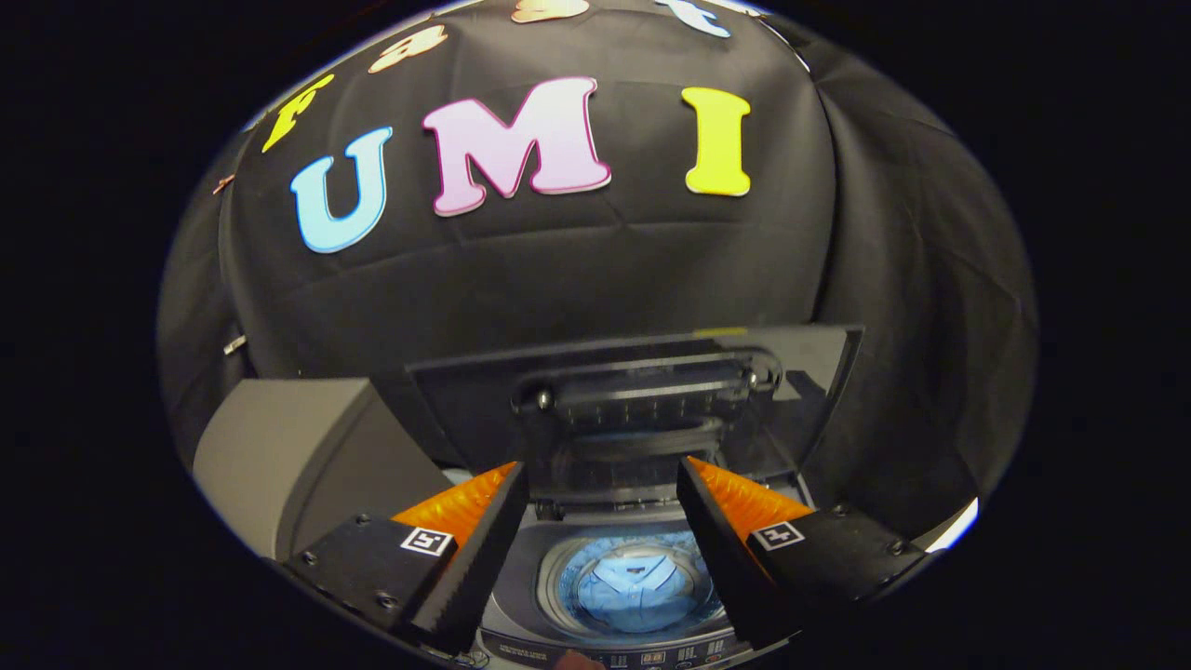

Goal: Put the clothes into the washing machine and then close the washing machine lid.

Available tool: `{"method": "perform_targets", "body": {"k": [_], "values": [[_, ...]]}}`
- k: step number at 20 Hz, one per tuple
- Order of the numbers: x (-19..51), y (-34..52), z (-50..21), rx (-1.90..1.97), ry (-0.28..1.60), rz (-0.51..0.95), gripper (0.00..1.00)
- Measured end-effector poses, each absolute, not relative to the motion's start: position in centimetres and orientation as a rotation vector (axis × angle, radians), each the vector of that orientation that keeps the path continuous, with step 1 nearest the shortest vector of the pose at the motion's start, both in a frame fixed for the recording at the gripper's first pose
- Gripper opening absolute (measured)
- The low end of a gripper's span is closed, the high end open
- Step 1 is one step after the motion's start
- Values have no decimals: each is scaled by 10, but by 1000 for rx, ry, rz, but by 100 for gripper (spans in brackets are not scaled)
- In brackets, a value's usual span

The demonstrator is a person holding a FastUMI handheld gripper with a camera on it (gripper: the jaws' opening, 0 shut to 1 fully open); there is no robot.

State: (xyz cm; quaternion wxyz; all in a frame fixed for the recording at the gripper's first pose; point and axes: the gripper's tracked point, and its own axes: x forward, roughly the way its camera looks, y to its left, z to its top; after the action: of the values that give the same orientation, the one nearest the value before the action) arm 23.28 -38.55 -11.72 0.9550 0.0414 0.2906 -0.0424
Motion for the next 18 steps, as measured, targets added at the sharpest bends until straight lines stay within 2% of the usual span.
{"method": "perform_targets", "body": {"k": [5,11,18], "values": [[272,-402,-75,73,501,-106,100],[319,-411,-90,102,520,-107,100],[335,-407,-106,83,547,-68,100]]}}
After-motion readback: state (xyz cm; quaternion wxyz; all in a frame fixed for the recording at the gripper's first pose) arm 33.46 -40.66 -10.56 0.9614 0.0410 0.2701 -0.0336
